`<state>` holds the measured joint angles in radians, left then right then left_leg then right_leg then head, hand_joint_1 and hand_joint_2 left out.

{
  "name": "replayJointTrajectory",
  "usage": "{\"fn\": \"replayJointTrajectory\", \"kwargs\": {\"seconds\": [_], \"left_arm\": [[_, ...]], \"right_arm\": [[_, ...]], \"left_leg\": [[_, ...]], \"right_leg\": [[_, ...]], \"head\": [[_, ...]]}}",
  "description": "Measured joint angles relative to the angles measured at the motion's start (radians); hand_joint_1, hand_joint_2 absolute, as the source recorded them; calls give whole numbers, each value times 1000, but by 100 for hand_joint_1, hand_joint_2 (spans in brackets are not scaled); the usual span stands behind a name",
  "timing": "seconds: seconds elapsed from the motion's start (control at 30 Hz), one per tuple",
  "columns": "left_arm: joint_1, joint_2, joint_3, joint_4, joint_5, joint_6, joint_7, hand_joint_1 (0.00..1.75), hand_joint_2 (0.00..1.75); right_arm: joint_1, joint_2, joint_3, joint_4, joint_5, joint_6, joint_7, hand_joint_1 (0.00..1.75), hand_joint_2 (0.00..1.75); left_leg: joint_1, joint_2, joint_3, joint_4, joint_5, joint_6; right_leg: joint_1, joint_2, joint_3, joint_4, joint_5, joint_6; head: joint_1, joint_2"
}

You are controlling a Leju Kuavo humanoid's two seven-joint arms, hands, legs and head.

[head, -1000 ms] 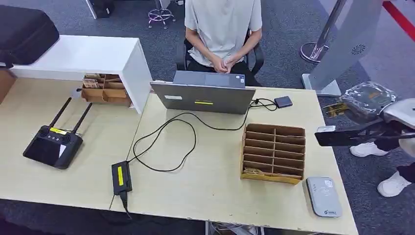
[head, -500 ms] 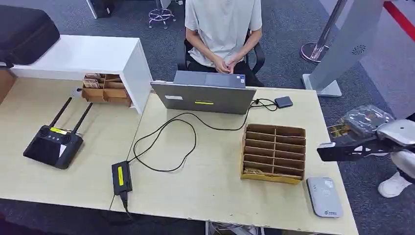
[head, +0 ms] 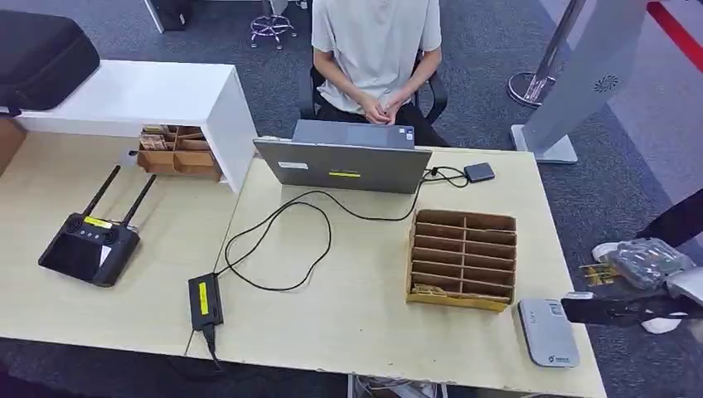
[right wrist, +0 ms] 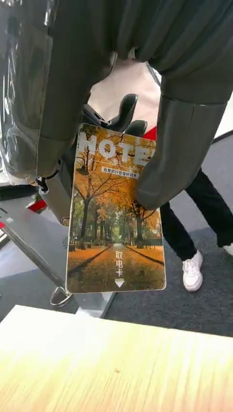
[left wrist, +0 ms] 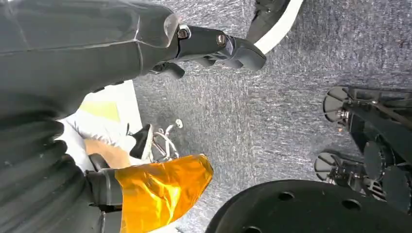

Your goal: Pass the card to the sensor for recognition and then transmit it.

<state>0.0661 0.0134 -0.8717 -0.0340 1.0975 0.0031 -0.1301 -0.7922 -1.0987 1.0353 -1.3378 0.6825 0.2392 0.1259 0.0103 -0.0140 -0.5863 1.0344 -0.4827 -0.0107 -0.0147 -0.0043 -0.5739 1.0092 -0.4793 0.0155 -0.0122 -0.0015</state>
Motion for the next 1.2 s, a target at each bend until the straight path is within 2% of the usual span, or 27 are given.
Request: {"fn": "replayJointTrajectory", "kwargs": {"seconds": [0.43, 0.67, 1.2], "left_arm": [[0, -4, 2, 0, 2, 0, 0, 0, 175], [-1, -4, 2, 0, 3, 0, 0, 0, 175], [-1, -4, 2, 0, 3, 0, 0, 0, 175]], "right_arm": [[97, -59, -92, -80, -8, -2, 8, 173, 175], [113, -59, -138, -95, 7, 30, 0, 173, 175], [143, -62, -170, -107, 11, 31, -5, 173, 175]], "left_leg": [[0, 0, 0, 0, 0, 0], [0, 0, 0, 0, 0, 0], [0, 0, 0, 0, 0, 0]], "right_leg": [[0, 0, 0, 0, 0, 0], [0, 0, 0, 0, 0, 0], [0, 0, 0, 0, 0, 0]], "head": [[0, 0], [0, 0], [0, 0]]}}
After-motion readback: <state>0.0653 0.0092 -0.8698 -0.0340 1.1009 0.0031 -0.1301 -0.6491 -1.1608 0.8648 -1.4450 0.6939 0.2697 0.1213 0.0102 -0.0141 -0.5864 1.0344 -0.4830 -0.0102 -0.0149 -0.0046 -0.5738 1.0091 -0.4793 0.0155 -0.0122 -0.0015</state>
